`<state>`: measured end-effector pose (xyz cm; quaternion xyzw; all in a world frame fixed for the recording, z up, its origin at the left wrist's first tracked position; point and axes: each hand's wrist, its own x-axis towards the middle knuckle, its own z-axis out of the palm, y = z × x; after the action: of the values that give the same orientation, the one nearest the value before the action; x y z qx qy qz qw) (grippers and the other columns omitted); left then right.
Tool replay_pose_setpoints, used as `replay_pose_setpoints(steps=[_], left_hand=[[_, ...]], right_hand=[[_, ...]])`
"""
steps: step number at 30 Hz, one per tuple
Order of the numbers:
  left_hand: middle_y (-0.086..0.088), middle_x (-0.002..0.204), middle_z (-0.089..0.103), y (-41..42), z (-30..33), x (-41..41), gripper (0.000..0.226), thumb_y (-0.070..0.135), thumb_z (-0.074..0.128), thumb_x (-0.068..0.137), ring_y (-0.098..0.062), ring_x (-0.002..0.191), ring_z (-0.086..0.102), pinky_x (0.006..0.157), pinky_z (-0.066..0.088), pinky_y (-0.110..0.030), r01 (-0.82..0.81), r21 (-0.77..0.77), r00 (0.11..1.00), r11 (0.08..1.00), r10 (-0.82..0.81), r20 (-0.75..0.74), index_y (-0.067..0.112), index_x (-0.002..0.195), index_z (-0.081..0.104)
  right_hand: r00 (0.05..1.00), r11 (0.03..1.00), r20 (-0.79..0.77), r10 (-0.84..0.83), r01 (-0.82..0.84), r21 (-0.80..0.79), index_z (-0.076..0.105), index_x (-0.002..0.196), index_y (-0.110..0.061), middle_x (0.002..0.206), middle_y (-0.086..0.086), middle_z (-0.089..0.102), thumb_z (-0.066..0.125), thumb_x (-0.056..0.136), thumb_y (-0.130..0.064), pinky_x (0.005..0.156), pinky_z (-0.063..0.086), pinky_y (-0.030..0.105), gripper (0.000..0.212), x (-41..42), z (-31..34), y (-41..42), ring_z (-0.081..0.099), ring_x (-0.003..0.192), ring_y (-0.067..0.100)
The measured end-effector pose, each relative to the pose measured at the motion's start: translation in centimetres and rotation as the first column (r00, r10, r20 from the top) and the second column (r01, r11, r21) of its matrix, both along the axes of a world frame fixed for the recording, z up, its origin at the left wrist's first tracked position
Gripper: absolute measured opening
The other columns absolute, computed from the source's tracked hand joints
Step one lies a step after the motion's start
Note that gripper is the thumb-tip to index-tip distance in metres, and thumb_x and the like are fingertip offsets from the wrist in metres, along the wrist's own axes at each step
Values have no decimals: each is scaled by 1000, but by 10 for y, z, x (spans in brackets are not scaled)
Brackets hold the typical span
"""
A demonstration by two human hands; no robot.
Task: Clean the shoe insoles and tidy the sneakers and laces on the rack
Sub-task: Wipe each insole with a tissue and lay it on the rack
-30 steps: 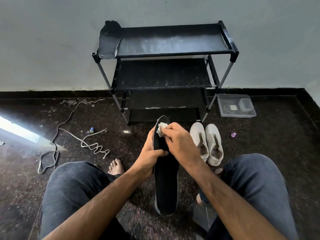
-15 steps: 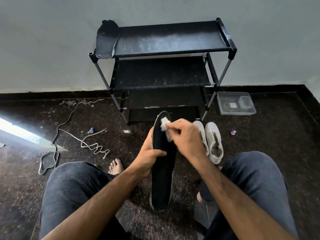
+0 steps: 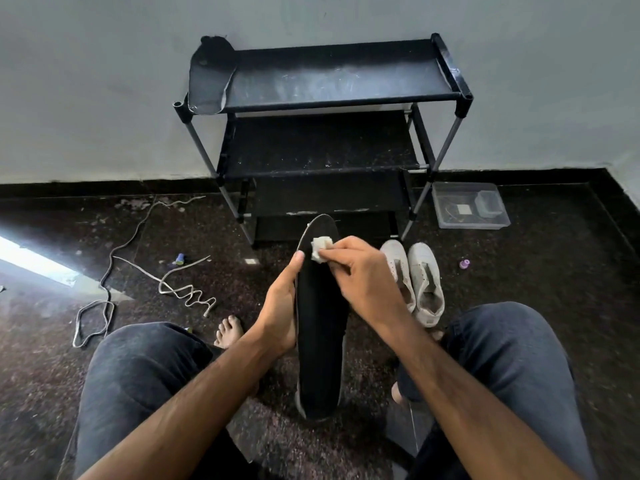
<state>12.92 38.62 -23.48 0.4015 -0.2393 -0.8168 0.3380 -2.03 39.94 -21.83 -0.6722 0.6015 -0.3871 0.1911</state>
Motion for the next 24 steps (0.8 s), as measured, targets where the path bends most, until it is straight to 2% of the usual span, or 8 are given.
replay_pose_setpoints(steps=[3,6,9,12,15,18,21,24], left_hand=[[-13,112,76,0,-2,2,61,56,31,107,-23,103,74,82,62,-32,-31,-14,996,999,32,85,11,120,70],[-14,109,73,-1,-4,5,61,57,36,105,-25,106,71,102,54,-39,-91,-41,987,995,95,126,7,112,70],[-21,131,67,-3,-5,5,71,61,31,103,-33,123,64,111,46,-45,-74,12,995,997,73,75,5,136,62],[-24,134,65,-4,-4,6,77,66,30,101,-36,116,67,99,56,-51,-29,12,998,1000,28,57,7,137,63],[-24,134,65,-6,-6,9,75,65,28,103,-39,123,63,98,56,-55,-60,4,996,998,60,64,8,140,59],[-21,131,68,-3,-2,6,69,61,29,105,-34,123,65,92,60,-48,-68,-3,997,998,68,47,9,140,59],[-21,123,71,-2,-1,6,72,62,35,103,-29,111,71,84,62,-36,-52,24,998,998,52,29,3,135,62],[-24,136,63,-5,-4,9,79,66,36,101,-32,118,67,86,61,-39,-61,16,997,998,60,40,1,142,55]], right_hand=[[984,987,-88,153,-156,-31,76,113,-4,102,4,68,64,94,-1,89,55,32,23,19,-6,2,66,96,18],[943,964,-222,248,-263,-40,75,114,-6,98,3,62,54,100,-13,81,55,34,26,25,-8,4,59,90,20],[934,984,-326,147,-171,-46,76,104,-7,95,0,59,55,99,-15,74,57,32,23,7,-12,-2,54,88,16],[930,1000,-367,-22,20,-10,78,91,-7,85,2,59,68,89,1,66,58,37,12,-19,-14,-8,60,81,20],[958,989,-248,-144,135,-53,78,103,-5,87,2,62,69,92,0,70,58,29,15,-28,0,-8,62,80,17],[983,991,-183,-4,-21,-132,75,111,-5,94,3,66,68,93,-2,79,55,23,20,-7,14,1,62,87,16],[895,960,-395,207,-263,-92,73,112,-7,99,3,63,57,98,-8,81,54,28,21,20,1,12,56,90,18],[851,959,-497,170,-259,-117,72,106,-9,96,1,61,59,99,-8,78,53,25,15,22,-10,8,53,86,15]])
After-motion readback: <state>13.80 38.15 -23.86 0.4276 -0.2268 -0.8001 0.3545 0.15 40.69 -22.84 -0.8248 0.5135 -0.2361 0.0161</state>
